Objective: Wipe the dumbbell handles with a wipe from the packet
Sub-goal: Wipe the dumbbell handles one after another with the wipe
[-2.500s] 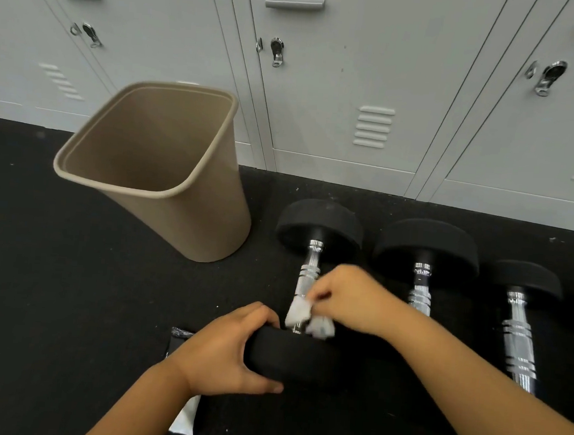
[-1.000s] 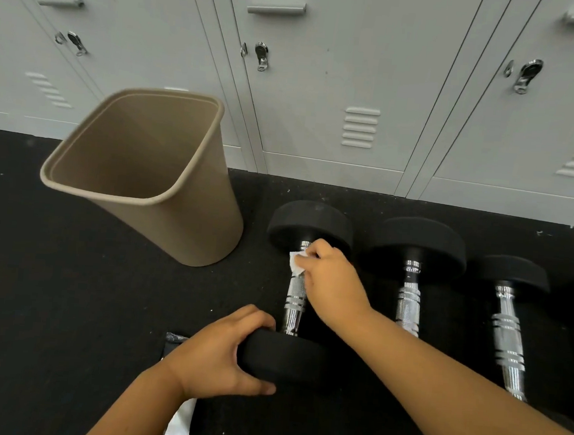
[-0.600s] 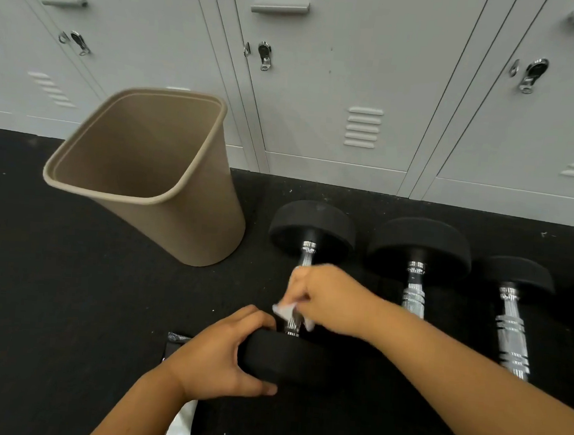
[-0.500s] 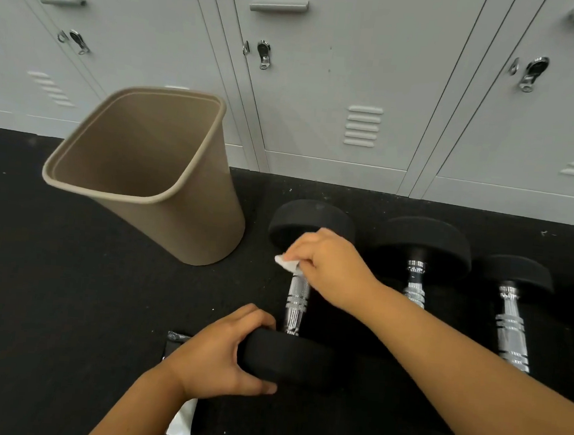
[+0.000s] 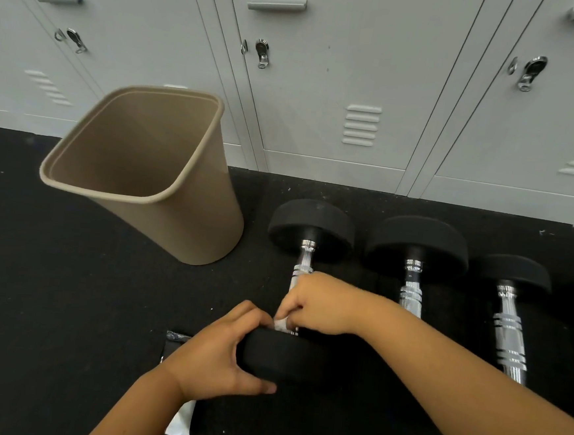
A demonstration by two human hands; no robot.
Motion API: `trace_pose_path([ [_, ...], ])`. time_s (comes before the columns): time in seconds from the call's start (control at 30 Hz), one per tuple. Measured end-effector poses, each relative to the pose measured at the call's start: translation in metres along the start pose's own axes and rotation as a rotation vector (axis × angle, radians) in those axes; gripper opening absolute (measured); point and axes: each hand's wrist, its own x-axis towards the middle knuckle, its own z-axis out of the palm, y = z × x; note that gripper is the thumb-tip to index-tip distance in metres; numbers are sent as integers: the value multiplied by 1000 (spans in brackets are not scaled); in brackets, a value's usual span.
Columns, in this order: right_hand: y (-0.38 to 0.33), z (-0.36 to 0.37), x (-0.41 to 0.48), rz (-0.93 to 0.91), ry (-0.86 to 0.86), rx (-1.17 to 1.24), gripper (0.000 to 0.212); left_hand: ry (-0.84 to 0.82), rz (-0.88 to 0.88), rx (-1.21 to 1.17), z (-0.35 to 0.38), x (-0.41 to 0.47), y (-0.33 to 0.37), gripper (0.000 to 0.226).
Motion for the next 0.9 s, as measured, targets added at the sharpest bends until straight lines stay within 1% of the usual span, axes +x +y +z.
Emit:
trace_pose_path([
  [0.03,5,-3,-4,27,63,79,24,6,5,5,0,0,0,59],
  [0.07,11,-5,-6,56,192,114,25,5,9,12,0,0,0,59],
  [0.1,17,-7,-7,84,386,84,27,-1,13,21,-1,1,0,58],
  [0.13,22,-6,-6,106,580,1,28,-7,16,29,-1,1,0,58],
  [0.17,24,-4,-5,120,716,-72,29,-9,18,34,-1,1,0,57],
  [0.2,23,-1,-2,148,777,-136,29,-8,20,35,-1,1,0,57],
  [0.27,18,9,7,227,697,-212,28,6,29,36,0,1,1,58],
  [0.3,15,16,11,261,647,-193,27,8,32,36,0,1,1,58],
  [0.37,12,22,10,318,636,-57,22,0,33,42,-1,2,1,59],
  [0.43,9,26,1,322,608,98,20,-8,35,59,-2,3,1,59],
  [0.5,4,31,-7,298,480,149,19,-19,34,75,-4,3,2,59],
  [0.57,1,34,-15,301,295,215,19,-33,26,87,-4,4,2,59],
  [0.6,4,32,-16,301,229,285,19,-37,21,86,-4,3,2,59],
  [0.63,8,26,-16,316,204,352,18,-33,21,80,-3,3,3,58],
  [0.67,13,19,-13,344,253,405,18,-23,25,73,-2,2,3,58],
  [0.73,23,3,-5,425,487,489,22,-3,33,59,-1,1,2,57],
  [0.8,26,-5,3,526,727,450,24,4,26,50,-1,0,3,57],
  [0.83,25,-6,6,549,795,390,24,6,23,52,-2,0,3,57],
  [0.9,19,0,9,537,839,270,20,10,28,68,-4,0,4,56],
])
